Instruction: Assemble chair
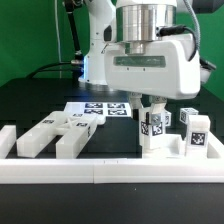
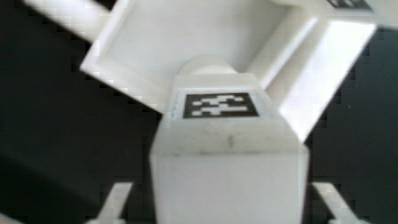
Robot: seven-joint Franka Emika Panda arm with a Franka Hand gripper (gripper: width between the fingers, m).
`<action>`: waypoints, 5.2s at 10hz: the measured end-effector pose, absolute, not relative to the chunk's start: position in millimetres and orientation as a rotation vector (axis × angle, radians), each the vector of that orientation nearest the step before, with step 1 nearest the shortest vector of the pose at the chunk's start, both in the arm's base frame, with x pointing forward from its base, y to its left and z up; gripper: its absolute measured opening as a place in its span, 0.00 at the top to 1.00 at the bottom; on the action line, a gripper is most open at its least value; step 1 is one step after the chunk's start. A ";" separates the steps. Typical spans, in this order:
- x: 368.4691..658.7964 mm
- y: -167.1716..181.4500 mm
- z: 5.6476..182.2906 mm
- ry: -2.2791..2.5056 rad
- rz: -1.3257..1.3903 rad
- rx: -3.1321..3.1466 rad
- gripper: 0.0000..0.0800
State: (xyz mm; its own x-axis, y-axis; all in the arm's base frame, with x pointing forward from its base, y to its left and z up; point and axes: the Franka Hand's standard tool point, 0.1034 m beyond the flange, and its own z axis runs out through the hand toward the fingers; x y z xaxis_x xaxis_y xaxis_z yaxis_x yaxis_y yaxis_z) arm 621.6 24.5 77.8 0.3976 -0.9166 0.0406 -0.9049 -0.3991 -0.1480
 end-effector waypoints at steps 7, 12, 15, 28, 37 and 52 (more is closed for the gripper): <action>627.8 27.4 75.5 2.322 -0.104 -1.903 0.64; 626.3 31.3 75.1 2.441 -0.081 -1.753 0.51; 627.2 33.6 76.5 2.300 -0.104 -1.934 0.21; 628.7 44.3 78.7 0.857 -0.213 -2.952 0.19; 628.6 43.5 78.3 1.005 -0.207 -2.898 0.64; 629.4 53.7 77.7 2.444 -0.079 -1.716 0.64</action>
Offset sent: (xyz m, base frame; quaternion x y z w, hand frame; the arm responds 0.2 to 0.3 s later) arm 0.0080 0.0055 -0.0211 -0.0543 -0.0098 0.2703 0.9612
